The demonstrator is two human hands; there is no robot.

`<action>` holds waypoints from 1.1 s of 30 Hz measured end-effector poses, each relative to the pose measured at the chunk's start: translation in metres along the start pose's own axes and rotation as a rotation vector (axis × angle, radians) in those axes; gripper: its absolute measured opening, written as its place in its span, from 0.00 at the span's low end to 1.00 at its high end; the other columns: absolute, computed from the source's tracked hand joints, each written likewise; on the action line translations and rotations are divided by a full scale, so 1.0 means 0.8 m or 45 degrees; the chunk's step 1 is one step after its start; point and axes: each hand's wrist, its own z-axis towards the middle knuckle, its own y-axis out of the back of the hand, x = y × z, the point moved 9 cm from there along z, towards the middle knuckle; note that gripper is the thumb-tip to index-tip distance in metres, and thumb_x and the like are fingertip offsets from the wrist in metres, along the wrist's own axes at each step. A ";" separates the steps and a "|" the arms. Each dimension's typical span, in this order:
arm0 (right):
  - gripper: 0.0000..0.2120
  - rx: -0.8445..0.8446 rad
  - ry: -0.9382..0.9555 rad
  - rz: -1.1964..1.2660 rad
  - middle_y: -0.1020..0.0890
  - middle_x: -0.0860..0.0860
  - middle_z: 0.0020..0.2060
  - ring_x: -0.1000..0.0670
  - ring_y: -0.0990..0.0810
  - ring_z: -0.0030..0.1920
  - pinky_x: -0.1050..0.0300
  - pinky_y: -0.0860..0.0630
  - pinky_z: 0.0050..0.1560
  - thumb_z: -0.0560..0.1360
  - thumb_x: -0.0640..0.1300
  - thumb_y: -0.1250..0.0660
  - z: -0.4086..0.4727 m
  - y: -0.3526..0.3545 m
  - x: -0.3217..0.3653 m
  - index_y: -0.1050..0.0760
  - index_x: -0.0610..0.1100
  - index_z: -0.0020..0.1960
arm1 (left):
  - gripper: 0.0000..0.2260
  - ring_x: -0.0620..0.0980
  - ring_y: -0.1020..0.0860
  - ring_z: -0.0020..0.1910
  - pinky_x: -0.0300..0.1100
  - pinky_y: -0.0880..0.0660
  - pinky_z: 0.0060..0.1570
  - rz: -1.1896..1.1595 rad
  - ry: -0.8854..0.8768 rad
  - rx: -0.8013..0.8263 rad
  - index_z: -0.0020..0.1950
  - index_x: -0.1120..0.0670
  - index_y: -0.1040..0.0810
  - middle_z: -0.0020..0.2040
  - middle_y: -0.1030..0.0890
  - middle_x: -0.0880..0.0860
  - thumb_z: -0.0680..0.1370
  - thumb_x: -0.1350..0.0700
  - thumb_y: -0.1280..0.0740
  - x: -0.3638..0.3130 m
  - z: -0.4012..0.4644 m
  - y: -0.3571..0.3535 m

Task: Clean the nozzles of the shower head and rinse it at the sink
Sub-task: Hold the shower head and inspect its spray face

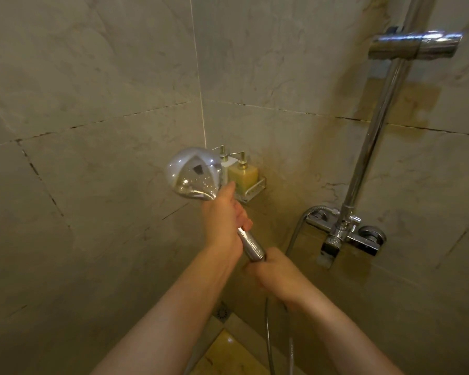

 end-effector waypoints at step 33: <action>0.17 0.304 0.040 0.587 0.39 0.49 0.23 0.54 0.42 0.19 0.66 0.48 0.21 0.73 0.34 0.34 -0.002 -0.023 0.000 0.37 0.45 0.31 | 0.21 0.45 0.44 0.15 0.33 0.43 0.18 0.065 0.182 0.601 0.29 0.53 0.39 0.18 0.42 0.48 0.80 0.57 0.37 0.019 -0.013 -0.060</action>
